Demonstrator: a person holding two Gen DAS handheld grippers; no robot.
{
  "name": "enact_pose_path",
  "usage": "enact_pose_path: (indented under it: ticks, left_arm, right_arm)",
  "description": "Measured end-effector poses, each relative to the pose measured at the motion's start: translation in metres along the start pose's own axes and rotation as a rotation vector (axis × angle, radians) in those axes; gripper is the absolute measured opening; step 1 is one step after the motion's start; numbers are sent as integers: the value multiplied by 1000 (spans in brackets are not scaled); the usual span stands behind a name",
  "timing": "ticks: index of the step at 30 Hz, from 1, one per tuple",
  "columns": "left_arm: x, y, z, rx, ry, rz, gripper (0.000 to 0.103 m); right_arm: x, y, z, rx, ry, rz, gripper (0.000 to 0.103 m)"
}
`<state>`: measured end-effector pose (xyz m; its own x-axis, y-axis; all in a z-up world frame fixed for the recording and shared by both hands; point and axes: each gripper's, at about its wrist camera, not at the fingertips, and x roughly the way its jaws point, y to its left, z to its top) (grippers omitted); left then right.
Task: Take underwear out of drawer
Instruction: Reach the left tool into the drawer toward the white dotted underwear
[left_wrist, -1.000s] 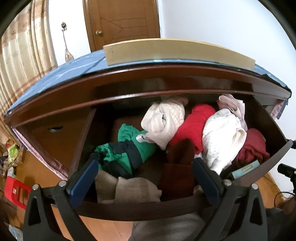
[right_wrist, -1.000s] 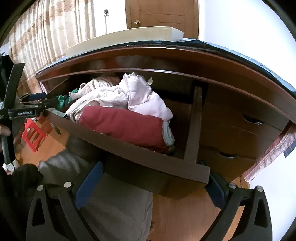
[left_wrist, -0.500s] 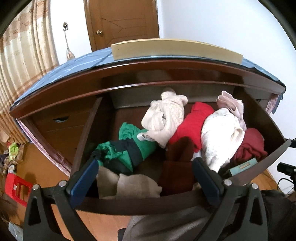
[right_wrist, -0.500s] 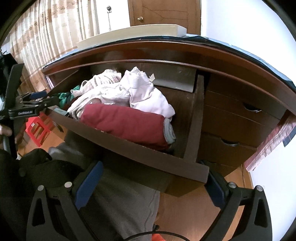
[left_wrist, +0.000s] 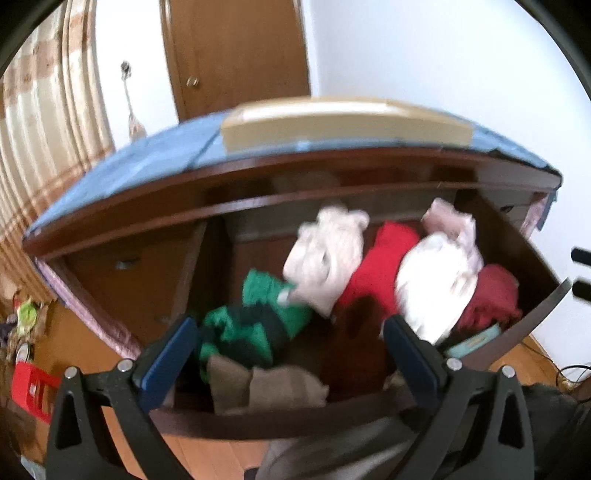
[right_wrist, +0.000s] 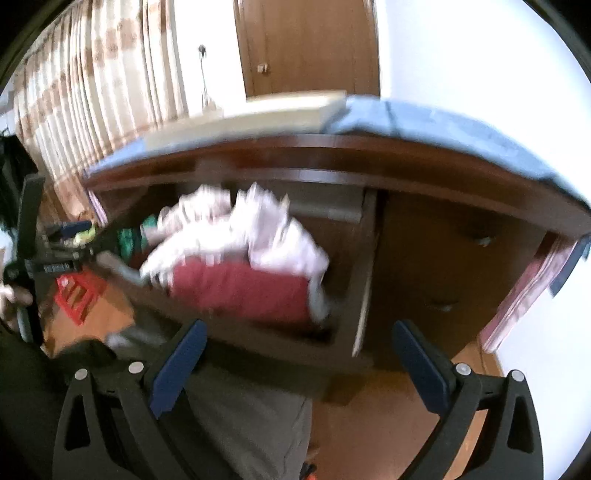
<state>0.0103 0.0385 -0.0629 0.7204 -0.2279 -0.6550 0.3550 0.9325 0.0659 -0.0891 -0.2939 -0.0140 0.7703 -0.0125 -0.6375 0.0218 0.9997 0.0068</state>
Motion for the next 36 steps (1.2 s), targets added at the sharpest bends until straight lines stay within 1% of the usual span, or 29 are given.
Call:
enact_pose_path:
  ticks: [1,4,7,10,13,17,24,27,33,36]
  left_arm:
    - [-3,-3,6,7,-14,-22,103]
    - [-4,-15,18,32,-27,-60,103]
    - [-3,-30,30,68,-29,-97,103]
    - [2,-44,37,103,-28,-121,103]
    - [7,-49,42,106,-9,-115,103]
    - [16,-47,46,67,21,-107,103]
    - [23,-48,50,75,33,-55,103]
    - [26,-49,51,76,43,-48,103]
    - [34,-53,53,90,70,-61,103]
    - [40,-56,53,98,91,-64,103]
  right_arm:
    - [-6,-1,6,17,-26,6,102]
    - [-12,-1,19,60,-68,36,102]
    - [-7,7,31,77,-84,61,102]
    - [-4,17,40,69,-92,58,102]
    - [-2,24,48,66,-110,56,102]
    - [8,26,56,75,-113,70,102]
    - [29,29,70,138,-111,93,102]
    - [35,29,76,155,-110,77,102]
    - [41,27,77,158,-113,-34,102]
    - [41,21,73,178,-115,-40,102]
